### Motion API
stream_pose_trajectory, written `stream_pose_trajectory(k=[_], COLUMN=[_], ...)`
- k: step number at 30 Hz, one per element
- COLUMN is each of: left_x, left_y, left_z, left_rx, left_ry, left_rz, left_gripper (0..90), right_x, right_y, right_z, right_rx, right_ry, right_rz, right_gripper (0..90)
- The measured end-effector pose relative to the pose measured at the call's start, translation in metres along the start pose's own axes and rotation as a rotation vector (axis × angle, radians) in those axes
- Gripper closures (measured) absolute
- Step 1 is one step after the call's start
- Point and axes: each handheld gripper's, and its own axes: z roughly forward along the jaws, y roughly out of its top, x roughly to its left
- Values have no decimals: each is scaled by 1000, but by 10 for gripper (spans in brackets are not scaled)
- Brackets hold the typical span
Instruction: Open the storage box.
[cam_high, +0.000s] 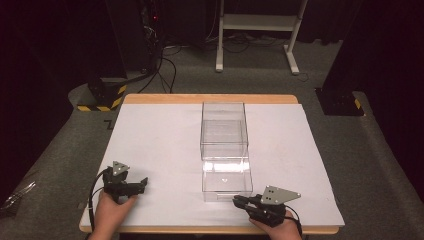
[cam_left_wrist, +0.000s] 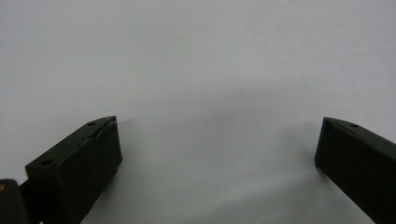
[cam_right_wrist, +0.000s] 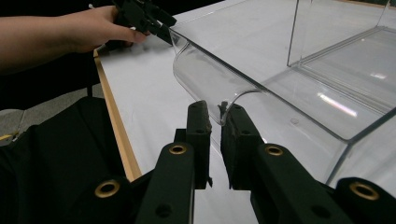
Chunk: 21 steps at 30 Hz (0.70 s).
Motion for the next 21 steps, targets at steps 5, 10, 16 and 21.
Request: stream_pose_trajectory(k=[5,10,16,21], left_x=[0,0,0,0], left_y=[0,0,0,0], left_z=[0,0,0,0], left_rx=[1,2,1,2], left_ry=[-1,-1,-1,-1], left_rz=[-1,0,1,-2], left_gripper=[5,5,5,5], right_x=[-4,-5,-5,-8], right_y=[-1,0,4,8], right_z=[-8,-16,-22,-30], right_rx=[-32,-52,-94,-148], right_ry=[-14,-31,-48,-70], right_rz=[24,17,9,14], right_gripper=[763,769,772,765])
